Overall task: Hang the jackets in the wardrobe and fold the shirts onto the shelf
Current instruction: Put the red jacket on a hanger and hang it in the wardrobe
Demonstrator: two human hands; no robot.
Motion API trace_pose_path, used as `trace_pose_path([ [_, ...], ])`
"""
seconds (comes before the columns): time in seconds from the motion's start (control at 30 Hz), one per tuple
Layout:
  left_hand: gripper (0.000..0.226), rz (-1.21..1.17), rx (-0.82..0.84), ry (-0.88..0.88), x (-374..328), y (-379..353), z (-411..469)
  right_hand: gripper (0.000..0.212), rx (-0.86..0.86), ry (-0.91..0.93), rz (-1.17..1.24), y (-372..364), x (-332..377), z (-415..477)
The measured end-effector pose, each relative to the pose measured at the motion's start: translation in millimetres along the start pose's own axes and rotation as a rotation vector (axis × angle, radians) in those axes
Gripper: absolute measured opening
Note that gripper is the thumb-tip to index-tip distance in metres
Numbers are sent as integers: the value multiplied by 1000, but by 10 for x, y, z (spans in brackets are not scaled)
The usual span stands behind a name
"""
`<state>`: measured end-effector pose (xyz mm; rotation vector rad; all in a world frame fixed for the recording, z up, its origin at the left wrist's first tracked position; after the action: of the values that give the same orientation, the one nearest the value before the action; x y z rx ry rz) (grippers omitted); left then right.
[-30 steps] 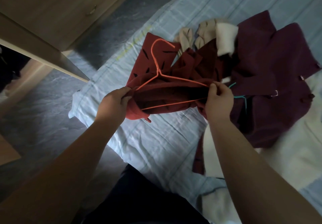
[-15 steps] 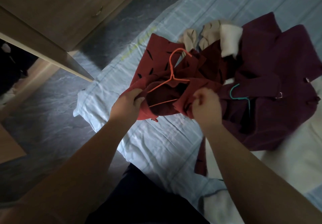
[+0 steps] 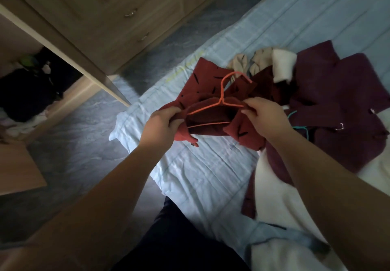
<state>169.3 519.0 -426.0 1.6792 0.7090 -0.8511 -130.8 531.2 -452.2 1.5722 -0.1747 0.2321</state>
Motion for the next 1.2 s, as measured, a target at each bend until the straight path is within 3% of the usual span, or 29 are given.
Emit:
trace_pose_path([
  [0.27,15,31,-171,-220,-980,845,-248,22,-287,-102,166,1284,538,-207],
  [0.63,21,57,-386,-499,-2452,2388,-751,16,-647,101,163,3457,1525,-206],
  [0.73,22,63,-445,-507,-2782,2688,-917,14,-708,124,131,3901,1761,-295],
  [0.9,23,170,-556,-549,-3297,3303,-1282,17,-746,171,137,4522,2159,-421],
  [1.0,18,302,-523,-583,-3433,3737,-1472,18,-701,211,10,4693,2516,-496],
  [1.1,23,502,-411,-556,-3300,3982,-1647,20,-496,306,-155,4571,3037,-562],
  [1.2,23,498,-431,-540,-2979,4275,-1874,18,-547,353,-114,4415,3531,-641],
])
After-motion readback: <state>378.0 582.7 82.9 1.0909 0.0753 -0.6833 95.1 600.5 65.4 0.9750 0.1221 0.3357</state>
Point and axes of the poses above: each hand's wrist, its own z-axis towards the middle knuckle, its own y-axis out of the back of the hand, x = y × z, the point moved 3 cm from there along z, towards the middle knuckle, and after that the axes turned 14 degrees about -z, right-handed, at the moved point
